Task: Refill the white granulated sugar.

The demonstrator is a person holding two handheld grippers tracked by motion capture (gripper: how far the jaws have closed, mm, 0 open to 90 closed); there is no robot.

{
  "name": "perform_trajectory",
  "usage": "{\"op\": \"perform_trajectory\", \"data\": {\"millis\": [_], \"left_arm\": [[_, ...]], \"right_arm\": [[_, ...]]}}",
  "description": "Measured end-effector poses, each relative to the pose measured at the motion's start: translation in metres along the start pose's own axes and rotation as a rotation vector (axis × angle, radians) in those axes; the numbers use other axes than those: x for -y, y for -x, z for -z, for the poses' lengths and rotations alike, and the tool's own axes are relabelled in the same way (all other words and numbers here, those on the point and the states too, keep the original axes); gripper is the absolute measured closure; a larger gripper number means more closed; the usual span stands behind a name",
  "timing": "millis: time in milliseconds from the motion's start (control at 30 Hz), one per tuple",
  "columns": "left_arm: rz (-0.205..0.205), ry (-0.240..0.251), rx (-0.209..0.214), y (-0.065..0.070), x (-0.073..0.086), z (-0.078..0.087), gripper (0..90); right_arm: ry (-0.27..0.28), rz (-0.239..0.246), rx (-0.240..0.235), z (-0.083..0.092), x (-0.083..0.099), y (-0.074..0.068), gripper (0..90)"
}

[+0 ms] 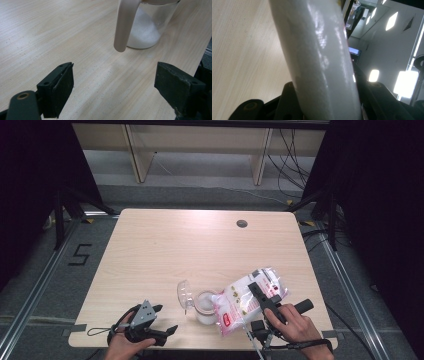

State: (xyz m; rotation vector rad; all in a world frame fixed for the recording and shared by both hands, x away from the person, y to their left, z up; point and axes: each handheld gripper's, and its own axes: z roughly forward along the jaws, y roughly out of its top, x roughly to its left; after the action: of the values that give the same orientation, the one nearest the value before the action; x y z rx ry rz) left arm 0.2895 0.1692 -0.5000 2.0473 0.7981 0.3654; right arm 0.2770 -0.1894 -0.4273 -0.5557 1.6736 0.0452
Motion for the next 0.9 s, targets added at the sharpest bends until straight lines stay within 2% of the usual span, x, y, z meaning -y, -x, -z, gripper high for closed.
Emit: {"op": "perform_trajectory", "data": {"millis": [67, 100, 267, 367, 400, 467, 567, 600, 633, 667, 700, 733, 767, 800, 833, 867, 900], "left_arm": [[0.002, 0.003, -0.002, 0.0001, 0.0000, 0.0000, 15.5], [0.006, 0.007, 0.006, 0.0000, 0.0000, -0.0002, 15.5], [0.007, 0.008, 0.001, 0.0003, 0.0000, -0.0001, 15.5], [0.014, 0.022, 0.009, 0.0007, 0.0003, -0.0011, 15.5], [-0.003, 0.009, -0.001, -0.0007, 0.0003, -0.0007, 15.5], [0.018, 0.024, 0.009, 0.0009, 0.0003, -0.0011, 15.5], [0.016, 0.021, 0.009, 0.0005, 0.0002, -0.0010, 15.5], [0.017, 0.015, 0.008, 0.0011, -0.0001, -0.0002, 15.5], [-0.006, -0.003, -0.002, -0.0008, -0.0002, 0.0008, 15.5], [-0.005, -0.009, -0.004, -0.0006, -0.0005, 0.0013, 15.5], [0.021, 0.019, 0.007, 0.0013, -0.0001, -0.0004, 15.5], [0.019, 0.017, 0.007, 0.0011, -0.0001, -0.0003, 15.5], [0.020, 0.018, 0.006, 0.0012, -0.0001, -0.0004, 15.5], [0.023, 0.021, 0.008, 0.0015, -0.0001, -0.0005, 15.5], [0.021, 0.022, 0.007, 0.0013, -0.0002, -0.0005, 15.5], [0.024, 0.023, 0.008, 0.0014, -0.0001, -0.0006, 15.5], [0.000, 0.004, 0.007, -0.0002, -0.0006, 0.0010, 15.4]], "right_arm": [[-0.005, -0.021, -0.008, 0.0000, 0.0004, -0.0017, 64.8], [0.001, -0.003, -0.001, -0.0003, 0.0003, -0.0004, 64.8], [0.002, -0.003, -0.001, -0.0003, 0.0003, 0.0002, 64.8], [-0.015, -0.066, -0.009, 0.0009, 0.0002, -0.0046, 64.9], [-0.009, -0.009, -0.018, 0.0002, 0.0015, -0.0014, 64.9], [-0.014, -0.029, -0.021, 0.0004, 0.0010, -0.0028, 65.0], [-0.011, -0.029, -0.018, 0.0003, 0.0011, -0.0028, 65.0], [-0.007, -0.011, -0.017, -0.0001, 0.0017, -0.0015, 65.0], [-0.009, -0.004, -0.018, 0.0000, 0.0018, -0.0013, 65.0], [-0.007, -0.006, -0.019, -0.0002, 0.0018, -0.0015, 65.1], [-0.005, 0.000, -0.019, -0.0003, 0.0019, -0.0010, 65.1], [-0.005, 0.000, -0.018, -0.0003, 0.0019, -0.0010, 65.1], [-0.009, -0.015, -0.020, 0.0001, 0.0015, -0.0018, 65.1], [-0.018, -0.060, -0.021, 0.0007, 0.0005, -0.0042, 65.1], [-0.018, -0.051, -0.021, 0.0008, 0.0007, -0.0037, 65.1], [-0.006, -0.001, -0.019, -0.0002, 0.0020, -0.0009, 65.1], [-0.005, -0.001, -0.019, -0.0003, 0.0019, -0.0009, 65.1]]}}
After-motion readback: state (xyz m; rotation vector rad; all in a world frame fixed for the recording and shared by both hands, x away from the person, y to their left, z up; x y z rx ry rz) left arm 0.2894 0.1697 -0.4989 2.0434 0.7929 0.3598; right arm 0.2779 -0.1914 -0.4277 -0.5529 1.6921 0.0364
